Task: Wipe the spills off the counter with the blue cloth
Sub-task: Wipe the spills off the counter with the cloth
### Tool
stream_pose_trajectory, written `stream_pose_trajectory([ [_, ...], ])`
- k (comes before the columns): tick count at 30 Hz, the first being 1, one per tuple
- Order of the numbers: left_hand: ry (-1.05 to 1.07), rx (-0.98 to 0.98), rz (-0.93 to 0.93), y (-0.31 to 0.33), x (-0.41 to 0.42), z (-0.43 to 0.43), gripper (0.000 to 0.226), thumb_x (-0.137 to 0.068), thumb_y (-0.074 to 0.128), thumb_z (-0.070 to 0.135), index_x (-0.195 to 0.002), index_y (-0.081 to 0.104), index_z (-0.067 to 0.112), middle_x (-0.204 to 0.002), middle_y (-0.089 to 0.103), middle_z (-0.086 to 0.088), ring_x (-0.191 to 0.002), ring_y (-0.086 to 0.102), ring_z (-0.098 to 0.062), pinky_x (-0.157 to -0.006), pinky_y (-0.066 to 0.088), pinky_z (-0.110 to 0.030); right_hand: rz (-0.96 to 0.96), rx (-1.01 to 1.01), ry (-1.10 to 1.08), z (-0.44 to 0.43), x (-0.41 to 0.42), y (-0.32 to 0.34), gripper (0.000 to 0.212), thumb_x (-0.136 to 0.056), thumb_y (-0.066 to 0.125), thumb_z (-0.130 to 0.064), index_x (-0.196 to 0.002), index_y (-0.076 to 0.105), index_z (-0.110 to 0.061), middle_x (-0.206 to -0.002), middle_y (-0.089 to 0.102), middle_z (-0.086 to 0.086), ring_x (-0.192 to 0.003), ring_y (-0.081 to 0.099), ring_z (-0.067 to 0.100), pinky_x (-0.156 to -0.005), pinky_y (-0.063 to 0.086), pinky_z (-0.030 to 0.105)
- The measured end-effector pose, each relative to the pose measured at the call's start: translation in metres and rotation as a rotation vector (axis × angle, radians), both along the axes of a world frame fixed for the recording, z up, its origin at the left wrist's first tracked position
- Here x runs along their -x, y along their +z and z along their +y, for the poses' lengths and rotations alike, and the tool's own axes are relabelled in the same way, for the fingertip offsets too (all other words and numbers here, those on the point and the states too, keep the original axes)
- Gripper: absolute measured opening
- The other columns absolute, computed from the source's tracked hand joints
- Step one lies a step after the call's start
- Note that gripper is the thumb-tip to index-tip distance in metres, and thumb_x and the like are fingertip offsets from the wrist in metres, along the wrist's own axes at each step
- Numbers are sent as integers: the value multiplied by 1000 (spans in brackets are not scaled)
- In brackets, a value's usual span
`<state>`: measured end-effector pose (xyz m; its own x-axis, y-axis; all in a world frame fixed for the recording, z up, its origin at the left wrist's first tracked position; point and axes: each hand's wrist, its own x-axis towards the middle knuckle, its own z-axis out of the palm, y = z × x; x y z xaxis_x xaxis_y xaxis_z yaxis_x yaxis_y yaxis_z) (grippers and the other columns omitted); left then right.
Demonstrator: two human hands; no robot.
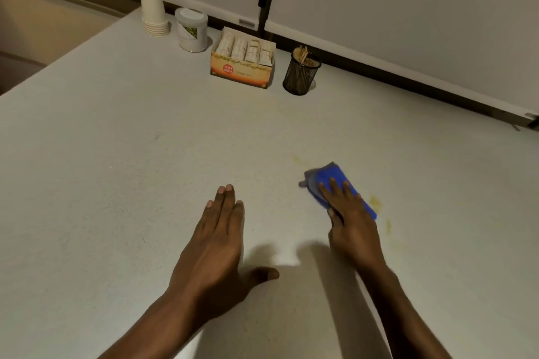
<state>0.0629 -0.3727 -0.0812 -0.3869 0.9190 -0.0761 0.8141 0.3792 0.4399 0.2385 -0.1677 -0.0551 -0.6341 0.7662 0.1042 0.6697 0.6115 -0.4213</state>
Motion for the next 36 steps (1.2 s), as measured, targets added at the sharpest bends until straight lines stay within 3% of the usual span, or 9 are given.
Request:
stream_pose_trajectory([
  [5,-21,7,-7,1,10,14,138,-77,27,102,-172,-16,12,-175,-36,-8,-161,-34,-21,-128,-18,-32,40,12,38,-3,52,-10,73,-91,52,16,-152,43,-23,-165,30,3,-157,14,26,-129,11,49],
  [9,-15,42,10,-3,13,17,144,-63,6,107,-171,-17,14,-174,-38,-6,-158,-37,-19,-126,-20,-32,21,-154,261,-42,39,-23,78,-79,69,19,-148,48,-12,-157,45,12,-150,33,35,-120,32,59],
  [13,-17,34,5,0,18,18,145,-61,0,107,-172,-15,15,-176,-35,-6,-160,-34,-21,-128,-17,-33,50,4,97,0,17,-16,69,-96,54,11,-152,42,-28,-164,34,1,-156,20,23,-128,21,48],
  [19,-38,37,1,4,19,21,144,-62,3,106,-171,-19,15,-176,-36,-5,-163,-33,-20,-130,-15,-34,114,70,-18,63,85,-5,58,-99,48,12,-150,46,-15,-163,32,10,-156,18,31,-128,14,50],
  [23,-18,35,10,-4,19,25,142,-67,7,108,-171,-19,15,-174,-40,-5,-160,-37,-21,-127,-18,-33,167,-16,186,20,99,-18,66,-95,53,15,-151,44,-18,-159,37,-5,-151,16,4,-126,7,17],
  [24,-19,38,12,-6,20,26,140,-71,14,107,-171,-19,15,-173,-41,-5,-159,-38,-21,-127,-19,-33,133,-41,246,8,93,-22,68,-95,53,13,-153,42,-21,-161,34,-7,-152,13,3,-126,5,17],
  [27,-31,22,13,-9,22,27,135,-81,32,100,-171,-18,14,-172,-42,-7,-157,-42,-22,-126,-22,-32,42,-49,332,2,66,-27,68,-99,50,8,-154,37,-29,-166,27,-9,-157,9,11,-130,4,36],
  [32,-35,5,12,-5,23,25,135,-81,35,100,-172,-17,13,-176,-37,-7,-162,-36,-22,-130,-17,-33,41,-10,69,73,66,-5,55,-101,46,5,-150,47,-19,-163,36,4,-155,21,25,-128,19,48],
  [36,-18,33,13,-2,24,24,138,-77,34,102,-172,-16,16,-177,-35,-4,-164,-31,-19,-131,-11,-34,65,30,3,78,110,-11,60,-98,48,9,-152,44,-19,-165,31,8,-156,17,31,-128,13,50],
])
